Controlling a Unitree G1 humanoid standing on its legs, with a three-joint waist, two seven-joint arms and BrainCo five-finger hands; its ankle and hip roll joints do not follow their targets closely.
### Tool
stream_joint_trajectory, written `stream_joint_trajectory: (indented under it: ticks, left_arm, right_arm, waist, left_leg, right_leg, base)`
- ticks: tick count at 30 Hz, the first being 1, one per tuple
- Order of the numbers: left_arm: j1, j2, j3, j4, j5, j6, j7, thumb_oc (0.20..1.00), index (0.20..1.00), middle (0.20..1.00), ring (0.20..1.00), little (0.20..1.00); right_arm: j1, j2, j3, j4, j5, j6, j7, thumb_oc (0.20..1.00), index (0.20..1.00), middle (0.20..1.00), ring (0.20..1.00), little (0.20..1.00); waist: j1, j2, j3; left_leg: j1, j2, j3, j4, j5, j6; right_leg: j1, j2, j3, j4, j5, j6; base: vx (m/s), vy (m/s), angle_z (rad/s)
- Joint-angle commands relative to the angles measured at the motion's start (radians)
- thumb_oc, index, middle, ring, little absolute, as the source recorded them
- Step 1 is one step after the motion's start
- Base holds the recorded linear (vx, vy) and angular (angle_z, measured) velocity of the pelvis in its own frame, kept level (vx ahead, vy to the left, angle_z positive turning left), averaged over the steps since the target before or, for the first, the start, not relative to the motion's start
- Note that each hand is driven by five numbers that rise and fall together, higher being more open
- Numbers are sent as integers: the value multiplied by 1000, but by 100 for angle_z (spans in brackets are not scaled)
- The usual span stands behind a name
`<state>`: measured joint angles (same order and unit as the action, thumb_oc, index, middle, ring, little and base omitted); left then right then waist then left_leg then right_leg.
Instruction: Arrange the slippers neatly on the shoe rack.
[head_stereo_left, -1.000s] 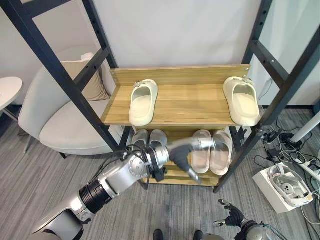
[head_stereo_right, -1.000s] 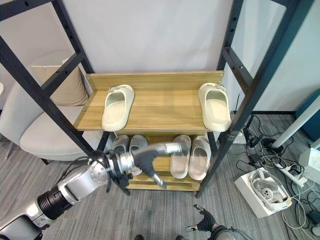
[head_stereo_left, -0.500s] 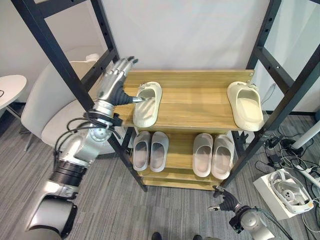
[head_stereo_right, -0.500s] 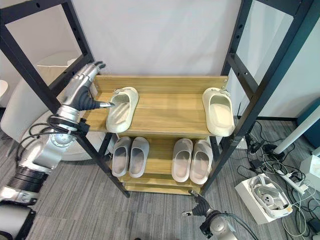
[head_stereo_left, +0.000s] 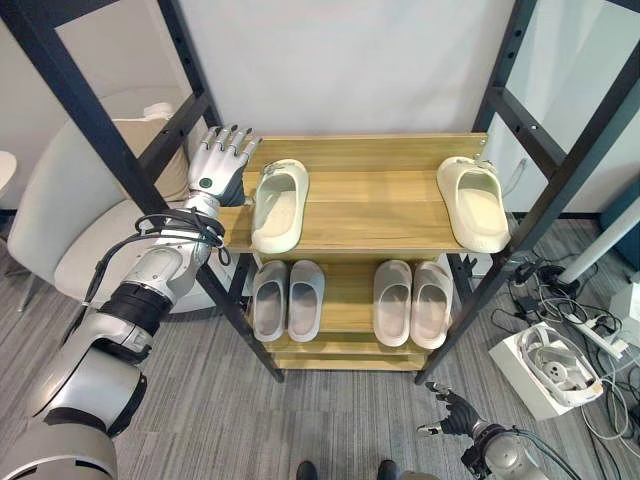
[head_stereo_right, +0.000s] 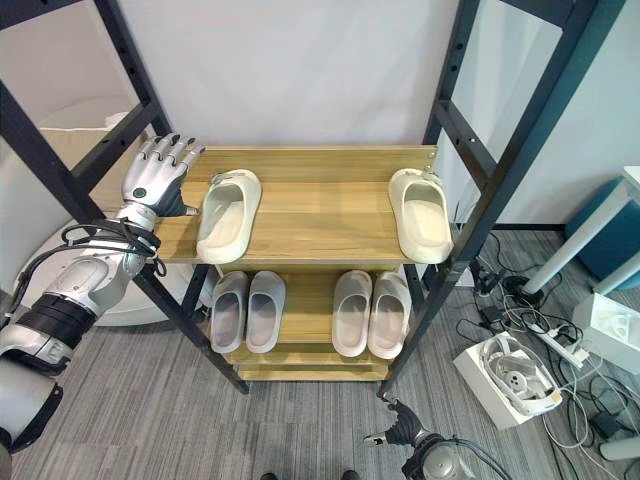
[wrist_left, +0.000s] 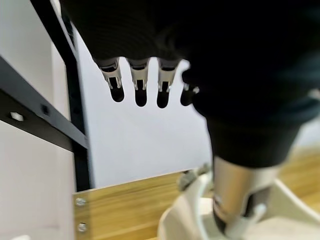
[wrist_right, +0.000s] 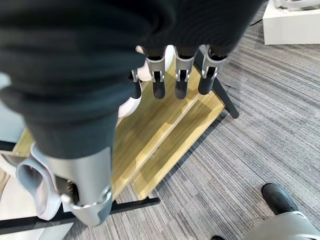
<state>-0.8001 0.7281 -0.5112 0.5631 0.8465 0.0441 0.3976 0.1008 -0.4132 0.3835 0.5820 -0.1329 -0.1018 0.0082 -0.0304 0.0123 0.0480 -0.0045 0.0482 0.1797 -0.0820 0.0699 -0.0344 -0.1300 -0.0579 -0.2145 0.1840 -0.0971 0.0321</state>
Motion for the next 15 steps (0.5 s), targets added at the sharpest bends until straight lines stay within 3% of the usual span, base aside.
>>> stream_joint_trajectory:
  ticks: [1, 15]
  left_arm:
    - [-154, 7, 22, 81, 13, 54, 46, 1000, 1000, 1000, 1000, 1000]
    - [-350, 39, -113, 364, -35, 95, 45, 1000, 1000, 1000, 1000, 1000]
  right_arm:
    - [-20, 1, 21, -63, 42, -48, -26, 1000, 1000, 1000, 1000, 1000]
    - [-7, -40, -6, -103, 71, -57, -47, 1000, 1000, 1000, 1000, 1000]
  waist:
    - [-4, -63, 36]
    - [-33, -66, 84]
  left_leg:
    - [39, -34, -17, -5, -90, -5]
    - [4, -30, 21, -5, -83, -1]
  right_leg:
    - [135, -79, 3, -254, 196, 134]
    - [64, -72, 40, -241, 216, 144]
  base:
    - [0, 0, 0]
    - [-13, 14, -13]
